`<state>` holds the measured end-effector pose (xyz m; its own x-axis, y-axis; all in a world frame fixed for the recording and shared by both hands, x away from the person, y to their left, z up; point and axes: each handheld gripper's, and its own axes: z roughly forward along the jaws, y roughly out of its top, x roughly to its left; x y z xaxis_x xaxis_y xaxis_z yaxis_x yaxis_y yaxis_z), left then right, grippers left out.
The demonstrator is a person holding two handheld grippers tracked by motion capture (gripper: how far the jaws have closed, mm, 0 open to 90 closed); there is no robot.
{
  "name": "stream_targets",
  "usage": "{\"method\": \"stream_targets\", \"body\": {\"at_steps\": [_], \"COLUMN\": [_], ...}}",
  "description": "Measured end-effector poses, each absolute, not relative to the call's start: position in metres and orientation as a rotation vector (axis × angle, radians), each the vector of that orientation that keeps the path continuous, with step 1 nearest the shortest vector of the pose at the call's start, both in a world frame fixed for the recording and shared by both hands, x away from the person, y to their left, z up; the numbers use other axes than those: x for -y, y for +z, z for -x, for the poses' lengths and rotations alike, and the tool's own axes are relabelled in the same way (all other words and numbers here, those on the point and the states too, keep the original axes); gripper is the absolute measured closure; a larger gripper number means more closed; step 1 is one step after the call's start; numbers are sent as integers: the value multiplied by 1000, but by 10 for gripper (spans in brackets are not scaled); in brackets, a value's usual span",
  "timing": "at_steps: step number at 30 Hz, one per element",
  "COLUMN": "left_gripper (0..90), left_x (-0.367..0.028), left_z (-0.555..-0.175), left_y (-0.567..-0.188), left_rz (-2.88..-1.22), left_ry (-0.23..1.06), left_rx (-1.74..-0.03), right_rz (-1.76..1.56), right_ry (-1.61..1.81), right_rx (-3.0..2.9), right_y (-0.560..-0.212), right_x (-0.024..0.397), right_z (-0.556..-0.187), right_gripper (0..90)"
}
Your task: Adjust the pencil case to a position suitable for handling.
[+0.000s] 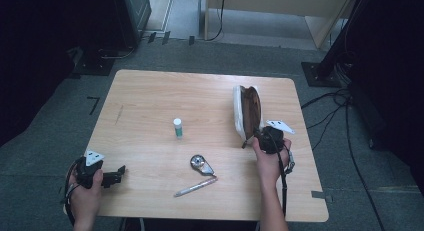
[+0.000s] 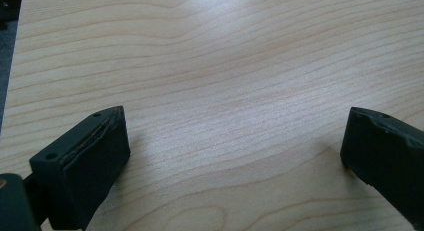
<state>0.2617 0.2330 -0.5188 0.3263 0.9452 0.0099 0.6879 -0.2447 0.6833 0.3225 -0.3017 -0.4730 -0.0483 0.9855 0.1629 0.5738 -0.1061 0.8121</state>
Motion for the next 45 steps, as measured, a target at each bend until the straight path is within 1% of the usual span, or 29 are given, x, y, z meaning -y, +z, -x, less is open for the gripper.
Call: {"method": "stream_targets", "body": {"at_steps": [8,30,41,42,43,44,45], "left_gripper": [0,0,0,0,0,0,0], "left_x": [-233,-233,-233,-233,-233,-233,-233], "left_z": [-262,-262,-262,-262,-262,-262,-262], "left_y": [-519,-519,-519,-519,-519,-519,-519], "left_rz": [-2017,-2017,-2017,-2017,-2017,-2017,-2017], "left_ry": [577,577,577,577,577,577,577], "left_rx": [-1431,-1431,-1431,-1431,-1431,-1431,-1431], "right_rz": [-1656,-1513,-1488,-1488,-1494,-1494,-1507], "right_ry": [1101,1225,1239,1245,1249,1249,1262], "right_rx": [-1731,-1946,-1985,-1985,-1986,-1986,-1985], "right_y": [-474,-472,-472,-473,-473,-473,-473], "right_x": [292,237,223,223,223,223,225], "right_z": [-322,-320,-323,-324,-324,-324,-325], "right_gripper": [757,761,759,757,730,730,671]}}
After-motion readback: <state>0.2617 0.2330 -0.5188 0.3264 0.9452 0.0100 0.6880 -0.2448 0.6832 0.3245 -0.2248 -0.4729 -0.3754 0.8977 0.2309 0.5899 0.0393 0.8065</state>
